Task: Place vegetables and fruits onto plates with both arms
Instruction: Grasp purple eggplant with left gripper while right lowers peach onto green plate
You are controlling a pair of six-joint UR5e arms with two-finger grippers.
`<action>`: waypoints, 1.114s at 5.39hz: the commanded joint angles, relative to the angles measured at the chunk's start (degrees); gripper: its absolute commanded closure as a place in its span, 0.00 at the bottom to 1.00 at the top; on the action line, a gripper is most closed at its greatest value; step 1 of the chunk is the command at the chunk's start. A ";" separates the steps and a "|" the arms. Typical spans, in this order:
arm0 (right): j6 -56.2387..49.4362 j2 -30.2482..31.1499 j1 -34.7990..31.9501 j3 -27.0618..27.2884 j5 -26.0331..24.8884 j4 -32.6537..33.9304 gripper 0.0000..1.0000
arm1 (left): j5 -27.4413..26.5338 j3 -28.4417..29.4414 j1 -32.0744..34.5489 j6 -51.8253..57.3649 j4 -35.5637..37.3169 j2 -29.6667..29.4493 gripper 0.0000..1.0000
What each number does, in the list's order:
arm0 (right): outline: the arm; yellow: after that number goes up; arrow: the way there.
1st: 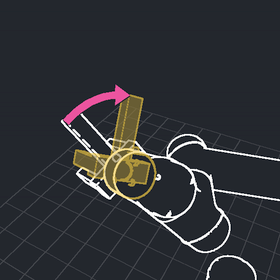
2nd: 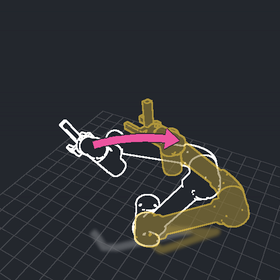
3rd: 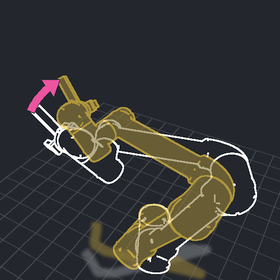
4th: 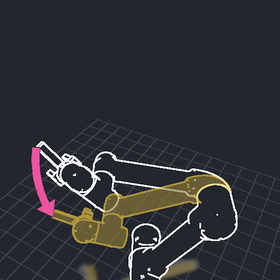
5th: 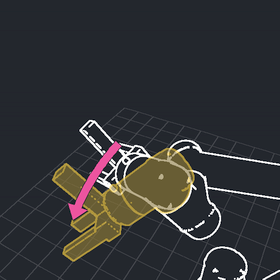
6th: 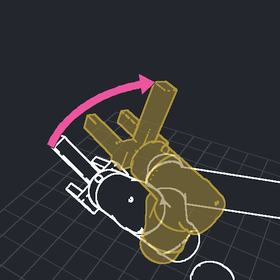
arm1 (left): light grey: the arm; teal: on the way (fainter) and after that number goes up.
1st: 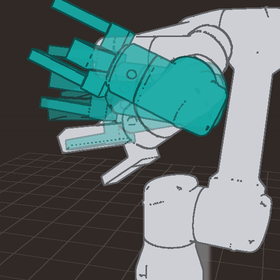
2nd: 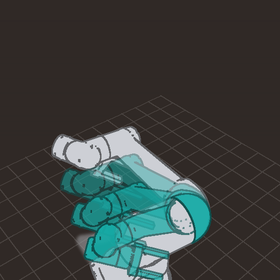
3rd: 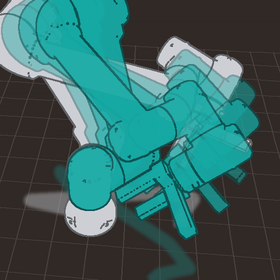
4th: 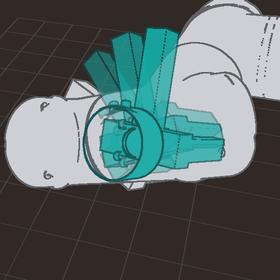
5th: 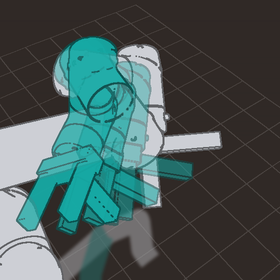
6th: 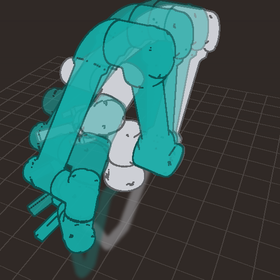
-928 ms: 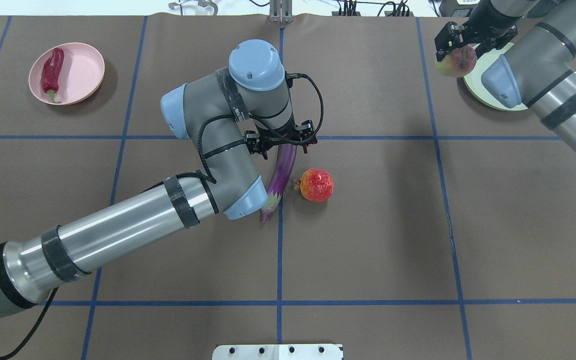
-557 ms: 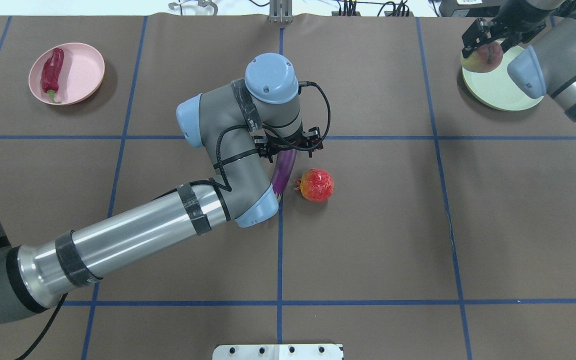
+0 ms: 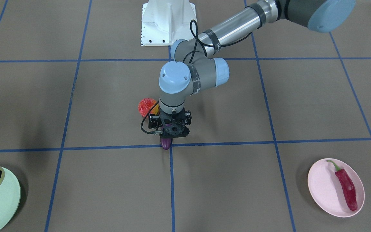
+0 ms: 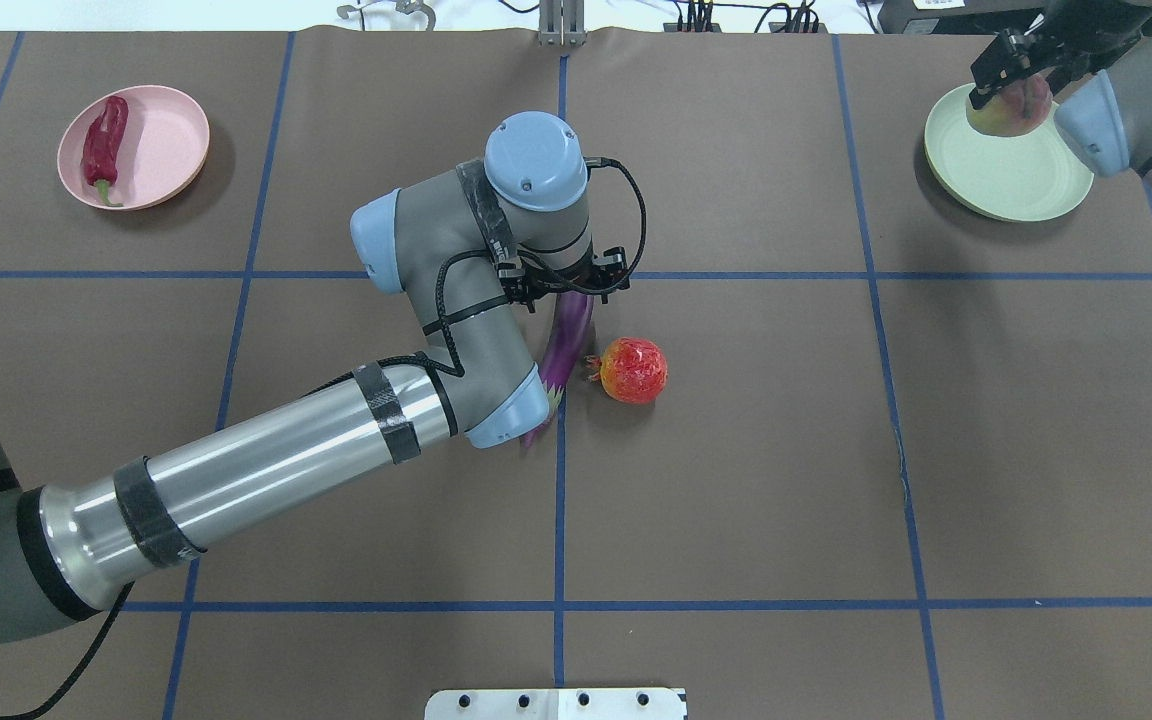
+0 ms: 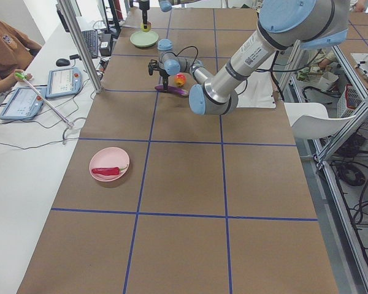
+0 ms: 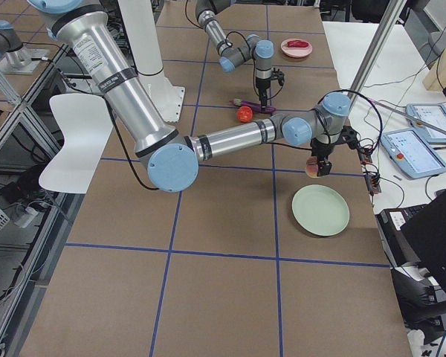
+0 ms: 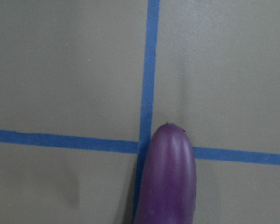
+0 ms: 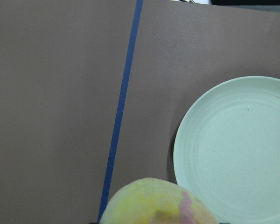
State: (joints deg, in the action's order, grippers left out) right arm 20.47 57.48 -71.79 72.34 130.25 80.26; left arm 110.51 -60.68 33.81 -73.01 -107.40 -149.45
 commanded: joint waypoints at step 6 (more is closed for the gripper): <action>-6.05 -0.35 -0.81 -9.03 0.71 -3.94 1.00 | 8.60 -1.98 6.83 3.45 1.74 -0.58 1.00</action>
State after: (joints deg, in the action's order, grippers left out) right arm 14.60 57.33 -73.02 65.49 131.10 78.39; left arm 113.99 -62.21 36.82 -72.48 -106.48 -150.01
